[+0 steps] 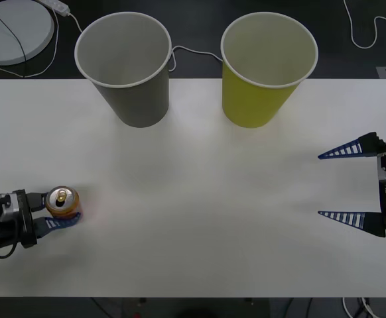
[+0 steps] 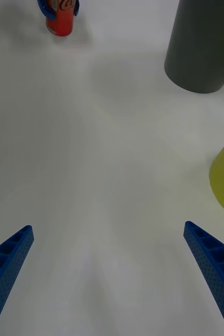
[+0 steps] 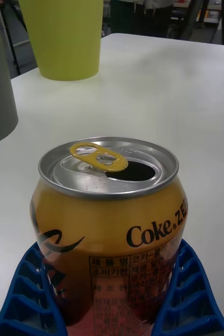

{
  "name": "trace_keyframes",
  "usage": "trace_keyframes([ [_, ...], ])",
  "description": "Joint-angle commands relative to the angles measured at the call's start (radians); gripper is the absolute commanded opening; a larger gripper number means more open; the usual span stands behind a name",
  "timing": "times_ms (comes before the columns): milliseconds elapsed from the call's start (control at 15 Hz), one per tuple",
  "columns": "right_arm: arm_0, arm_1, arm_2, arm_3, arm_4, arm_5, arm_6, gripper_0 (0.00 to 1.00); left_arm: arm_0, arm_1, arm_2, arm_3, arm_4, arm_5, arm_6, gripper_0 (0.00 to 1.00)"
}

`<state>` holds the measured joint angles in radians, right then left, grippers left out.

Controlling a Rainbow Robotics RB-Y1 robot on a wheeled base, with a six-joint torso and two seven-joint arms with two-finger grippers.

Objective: Put the can into the green bin and the plastic bottle into the gray bin

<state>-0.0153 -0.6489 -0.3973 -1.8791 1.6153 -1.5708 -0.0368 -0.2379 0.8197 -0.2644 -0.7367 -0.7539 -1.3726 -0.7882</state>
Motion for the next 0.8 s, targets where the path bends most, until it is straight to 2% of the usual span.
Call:
trace_keyframes([
  [67, 0.0, 0.0, 0.0, 0.0, 0.0, 0.0, 0.0, 1.0, 0.0, 0.033, 0.071, -0.075, -0.114, 0.001, 0.113, 0.0],
  [400, 0.0, 0.0, 0.0, 0.0, 0.0, 0.0, 0.0, 1.0, 0.034, 0.075, 0.258, -0.294, -0.383, 0.001, 0.356, 0.0],
  [600, 0.0, 0.0, 0.0, 0.0, 0.0, 0.0, 0.0, 1.0, 0.111, 0.073, 0.406, -0.555, -0.57, 0.007, 0.58, 0.0],
  [800, 0.0, 0.0, 0.0, 0.0, 0.0, 0.0, 0.0, 1.0, 0.157, 0.076, 0.488, -0.78, -0.706, 0.007, 0.808, 0.0],
])
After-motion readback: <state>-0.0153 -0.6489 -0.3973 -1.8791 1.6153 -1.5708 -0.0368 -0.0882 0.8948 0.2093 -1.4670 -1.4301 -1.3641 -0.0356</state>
